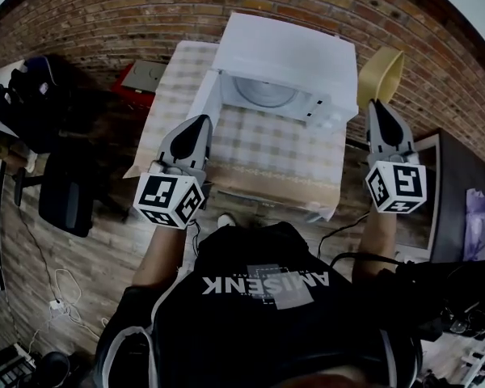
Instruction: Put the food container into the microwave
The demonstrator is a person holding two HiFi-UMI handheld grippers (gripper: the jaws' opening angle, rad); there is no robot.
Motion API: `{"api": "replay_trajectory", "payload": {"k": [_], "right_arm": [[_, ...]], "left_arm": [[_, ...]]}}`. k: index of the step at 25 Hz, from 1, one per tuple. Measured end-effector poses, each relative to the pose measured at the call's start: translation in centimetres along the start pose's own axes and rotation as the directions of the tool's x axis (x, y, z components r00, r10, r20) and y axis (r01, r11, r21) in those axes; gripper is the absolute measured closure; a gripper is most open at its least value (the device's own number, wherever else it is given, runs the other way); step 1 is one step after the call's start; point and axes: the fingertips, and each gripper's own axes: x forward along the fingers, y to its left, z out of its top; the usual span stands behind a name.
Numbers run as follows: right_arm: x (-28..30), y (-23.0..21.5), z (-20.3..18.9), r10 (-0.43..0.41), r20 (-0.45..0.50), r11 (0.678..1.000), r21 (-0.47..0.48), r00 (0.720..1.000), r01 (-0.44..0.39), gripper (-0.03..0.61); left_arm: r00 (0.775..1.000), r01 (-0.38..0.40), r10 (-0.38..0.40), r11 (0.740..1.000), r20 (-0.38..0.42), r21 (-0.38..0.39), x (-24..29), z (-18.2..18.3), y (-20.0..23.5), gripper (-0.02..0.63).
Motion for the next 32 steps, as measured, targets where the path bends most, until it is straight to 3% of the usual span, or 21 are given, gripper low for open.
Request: {"api": "replay_trajectory", "payload": {"k": [4, 9, 15, 23, 32], "right_arm": [[2.5, 1.0, -0.5, 0.025, 0.006, 1.000, 0.010, 1.000, -0.025, 0.529], [1.6, -2.2, 0.9, 0.074, 0.013, 0.997, -0.009, 0.997, -0.074, 0.529], [6.7, 0.5, -1.4, 0.218, 0.028, 0.976, -0.020, 0.976, -0.217, 0.529], [9.6, 2.1, -2.3, 0.380, 0.035, 0.923, -0.077, 0.924, -0.377, 0.529], [11.2, 6.0, -2.5, 0.547, 0.061, 0.834, -0.117, 0.835, -0.539, 0.529]], "left_arm": [[0.999, -0.034, 0.034, 0.999, -0.003, -0.017, 0.2, -0.9, 2.2, 0.603], [0.998, -0.063, 0.063, 0.998, -0.005, 0.003, 0.2, 1.1, -2.0, 0.603], [0.988, -0.156, 0.156, 0.988, -0.015, 0.016, 0.1, -0.4, -0.4, 0.603], [0.964, -0.264, 0.264, 0.964, -0.015, 0.016, -0.1, -0.7, -1.4, 0.603], [0.923, -0.384, 0.384, 0.923, -0.004, 0.037, -1.9, -0.3, -1.8, 0.603]]}}
